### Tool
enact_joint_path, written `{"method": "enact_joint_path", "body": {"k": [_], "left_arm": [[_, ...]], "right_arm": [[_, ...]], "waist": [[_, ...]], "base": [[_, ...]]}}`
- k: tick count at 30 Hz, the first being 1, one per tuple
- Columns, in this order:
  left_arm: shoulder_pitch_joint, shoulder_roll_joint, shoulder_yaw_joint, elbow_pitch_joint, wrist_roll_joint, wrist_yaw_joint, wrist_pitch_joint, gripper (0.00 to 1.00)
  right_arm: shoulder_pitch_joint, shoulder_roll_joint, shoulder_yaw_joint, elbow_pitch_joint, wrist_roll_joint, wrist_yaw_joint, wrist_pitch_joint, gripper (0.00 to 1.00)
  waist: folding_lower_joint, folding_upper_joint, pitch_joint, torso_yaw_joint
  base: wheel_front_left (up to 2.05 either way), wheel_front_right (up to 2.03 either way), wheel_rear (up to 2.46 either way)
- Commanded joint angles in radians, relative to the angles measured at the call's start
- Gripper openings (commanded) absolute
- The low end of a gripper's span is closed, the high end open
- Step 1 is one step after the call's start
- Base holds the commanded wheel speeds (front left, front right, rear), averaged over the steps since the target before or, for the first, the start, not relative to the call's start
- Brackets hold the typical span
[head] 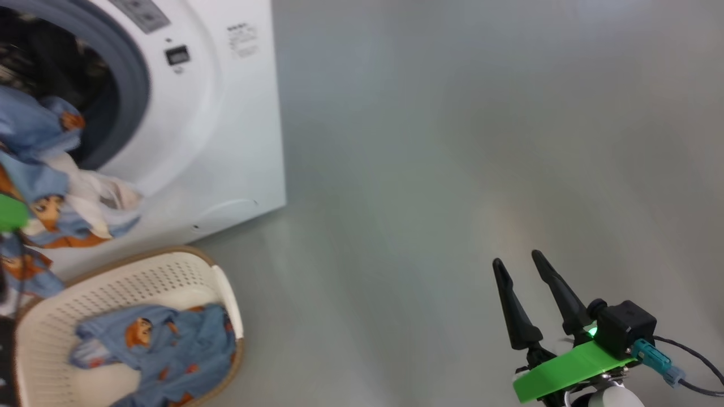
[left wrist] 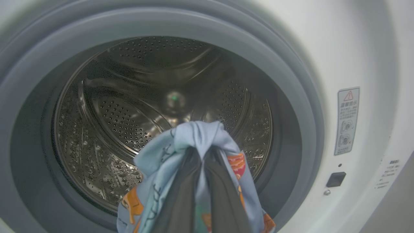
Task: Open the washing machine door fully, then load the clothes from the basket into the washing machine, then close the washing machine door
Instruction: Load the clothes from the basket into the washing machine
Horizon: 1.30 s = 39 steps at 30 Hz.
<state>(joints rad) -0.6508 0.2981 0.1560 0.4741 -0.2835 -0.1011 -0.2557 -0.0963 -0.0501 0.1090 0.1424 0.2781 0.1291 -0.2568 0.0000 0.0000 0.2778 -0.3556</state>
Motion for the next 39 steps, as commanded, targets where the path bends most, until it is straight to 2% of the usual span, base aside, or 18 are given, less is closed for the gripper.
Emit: {"method": "enact_joint_path", "body": {"k": [1, 14, 27, 34, 39], "left_arm": [[-0.055, 0.063, 0.040, -0.011, 0.015, -0.004, -0.006, 0.00], [-0.232, 0.149, 0.091, 0.099, 0.061, -0.018, -0.006, 0.00], [-0.467, 0.253, 0.093, 0.186, 0.089, -0.025, -0.006, 0.00], [-0.605, 0.266, 0.061, 0.215, 0.095, -0.028, -0.006, 0.00], [-0.681, 0.252, 0.052, 0.224, 0.090, -0.028, -0.006, 0.00]], "right_arm": [[-0.023, 0.000, 0.031, -0.031, 0.015, 0.002, -0.005, 1.00], [-0.075, 0.000, 0.113, -0.089, 0.053, 0.002, -0.005, 1.00], [-0.061, 0.000, 0.143, -0.118, 0.060, 0.002, -0.005, 1.00], [-0.053, 0.000, 0.147, -0.135, 0.056, 0.002, -0.005, 1.00], [-0.044, 0.000, 0.148, -0.143, 0.055, 0.002, -0.005, 1.00]], "waist": [[0.0000, 0.0000, 0.118, -0.102], [0.0000, 0.0000, 0.290, -0.151], [0.0000, 0.0000, 0.385, -0.142], [0.0000, 0.0000, 0.406, -0.134], [0.0000, 0.0000, 0.422, -0.125]], "base": [[0.00, 0.00, 0.00], [0.00, 0.00, 0.00], [0.00, 0.00, 0.00], [0.00, 0.00, 0.00], [0.00, 0.00, 0.00]]}}
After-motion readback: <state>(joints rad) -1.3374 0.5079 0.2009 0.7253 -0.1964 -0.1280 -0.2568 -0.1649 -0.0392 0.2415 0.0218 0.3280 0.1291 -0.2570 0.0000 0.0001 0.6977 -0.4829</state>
